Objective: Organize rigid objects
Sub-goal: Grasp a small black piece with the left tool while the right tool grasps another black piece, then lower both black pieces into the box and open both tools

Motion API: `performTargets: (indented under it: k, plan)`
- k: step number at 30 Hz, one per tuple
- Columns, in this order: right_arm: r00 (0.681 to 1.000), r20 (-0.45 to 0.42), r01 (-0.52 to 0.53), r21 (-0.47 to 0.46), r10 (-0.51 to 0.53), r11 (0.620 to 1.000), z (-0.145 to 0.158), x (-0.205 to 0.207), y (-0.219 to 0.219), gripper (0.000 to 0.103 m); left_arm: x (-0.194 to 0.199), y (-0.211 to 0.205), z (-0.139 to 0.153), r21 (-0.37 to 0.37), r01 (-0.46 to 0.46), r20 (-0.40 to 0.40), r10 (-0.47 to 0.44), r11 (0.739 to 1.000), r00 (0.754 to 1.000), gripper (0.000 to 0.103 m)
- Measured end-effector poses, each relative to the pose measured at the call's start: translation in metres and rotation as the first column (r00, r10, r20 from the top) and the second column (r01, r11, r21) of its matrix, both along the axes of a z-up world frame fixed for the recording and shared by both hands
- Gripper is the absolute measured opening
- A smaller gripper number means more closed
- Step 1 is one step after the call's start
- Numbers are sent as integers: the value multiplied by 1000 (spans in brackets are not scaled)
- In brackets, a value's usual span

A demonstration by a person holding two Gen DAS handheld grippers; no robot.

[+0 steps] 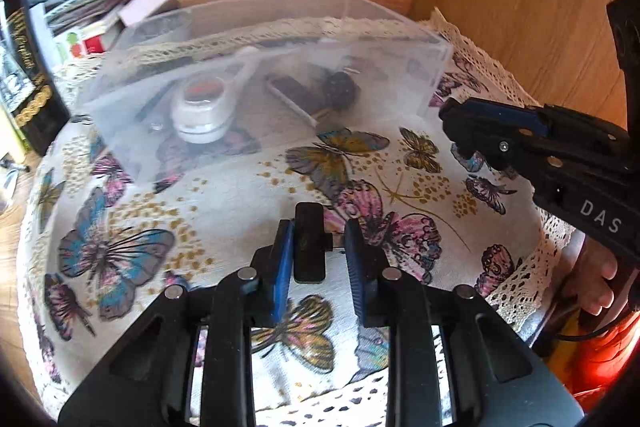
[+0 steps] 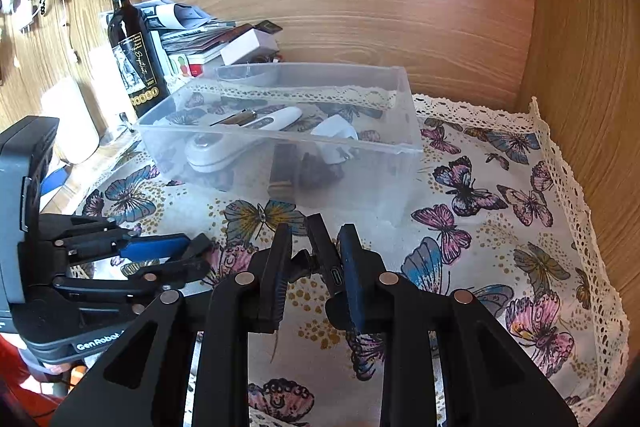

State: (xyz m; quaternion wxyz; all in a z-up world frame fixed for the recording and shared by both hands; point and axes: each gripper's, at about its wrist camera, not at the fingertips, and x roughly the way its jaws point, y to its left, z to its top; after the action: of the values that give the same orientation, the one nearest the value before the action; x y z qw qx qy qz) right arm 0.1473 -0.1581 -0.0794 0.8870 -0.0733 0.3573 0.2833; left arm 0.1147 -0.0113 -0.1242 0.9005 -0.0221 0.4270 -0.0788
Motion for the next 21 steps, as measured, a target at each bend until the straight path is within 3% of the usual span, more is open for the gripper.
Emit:
performTargets:
  k: [11,21]
  plan:
    - [995,95,12,29,-15,1000,32,4,9,23,-4,28,49,-2,-77,145,77,997,986,25]
    - [986,159,35,50,-43,998,53,21,16,23,13,38,94,-2,-98,278,95,995,956,25]
